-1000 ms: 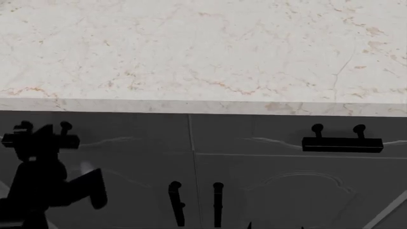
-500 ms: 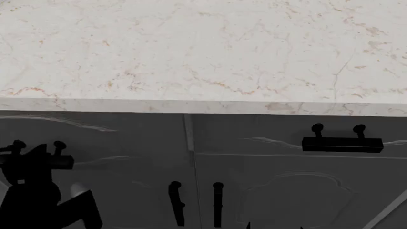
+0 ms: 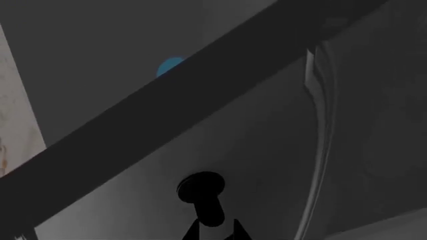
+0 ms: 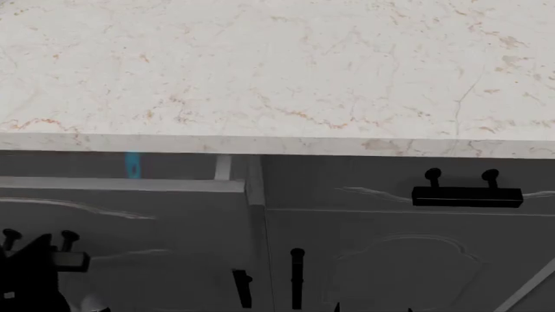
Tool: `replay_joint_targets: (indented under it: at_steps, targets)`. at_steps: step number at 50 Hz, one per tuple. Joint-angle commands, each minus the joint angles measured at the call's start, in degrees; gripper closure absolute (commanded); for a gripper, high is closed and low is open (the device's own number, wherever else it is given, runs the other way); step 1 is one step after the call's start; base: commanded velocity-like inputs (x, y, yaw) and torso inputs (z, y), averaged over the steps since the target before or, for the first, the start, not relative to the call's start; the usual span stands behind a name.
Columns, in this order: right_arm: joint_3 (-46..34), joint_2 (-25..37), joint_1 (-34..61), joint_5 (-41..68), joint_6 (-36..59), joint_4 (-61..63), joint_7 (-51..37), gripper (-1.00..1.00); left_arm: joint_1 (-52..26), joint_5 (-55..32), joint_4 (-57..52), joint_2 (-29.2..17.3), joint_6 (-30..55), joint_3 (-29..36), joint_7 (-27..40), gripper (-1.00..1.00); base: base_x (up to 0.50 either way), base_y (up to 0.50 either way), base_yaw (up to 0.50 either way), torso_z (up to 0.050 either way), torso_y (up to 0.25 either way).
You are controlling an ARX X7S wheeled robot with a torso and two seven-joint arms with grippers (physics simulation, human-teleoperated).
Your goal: Open the left drawer.
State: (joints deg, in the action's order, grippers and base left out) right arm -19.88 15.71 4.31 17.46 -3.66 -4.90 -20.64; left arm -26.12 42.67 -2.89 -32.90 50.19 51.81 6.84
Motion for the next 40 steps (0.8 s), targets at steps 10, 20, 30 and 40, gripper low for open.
replay_joint_targets:
  at_steps: [10,20,30,40]
  targets:
    - [0.5,-0.6,-0.1,-0.8,0.2,0.8,1.2,-1.00,6.5,2.9,-11.2,0.1,0.4,3.4,-1.5,1.00,0.00,0.00,0.00,0.000,0.000]
    - [0.3,-0.4,-0.4,-0.4,-0.3,1.2,1.4,-1.00,9.0,4.6,-15.0,-1.1,1.8,4.1,-1.6,1.00,0.00,0.00,-0.01,0.000,0.002]
    - [0.1,-0.4,-0.5,-0.5,-0.8,0.6,1.3,-1.00,10.9,4.4,-16.0,-1.8,2.0,3.9,-1.0,1.00,0.00,0.00,-0.01,0.000,0.000]
    - [-0.2,-0.1,-0.5,-0.3,-0.3,1.4,1.2,-1.00,11.4,4.6,-16.8,-2.1,2.2,4.2,-1.4,1.00,0.00,0.00,-0.01,0.000,0.001]
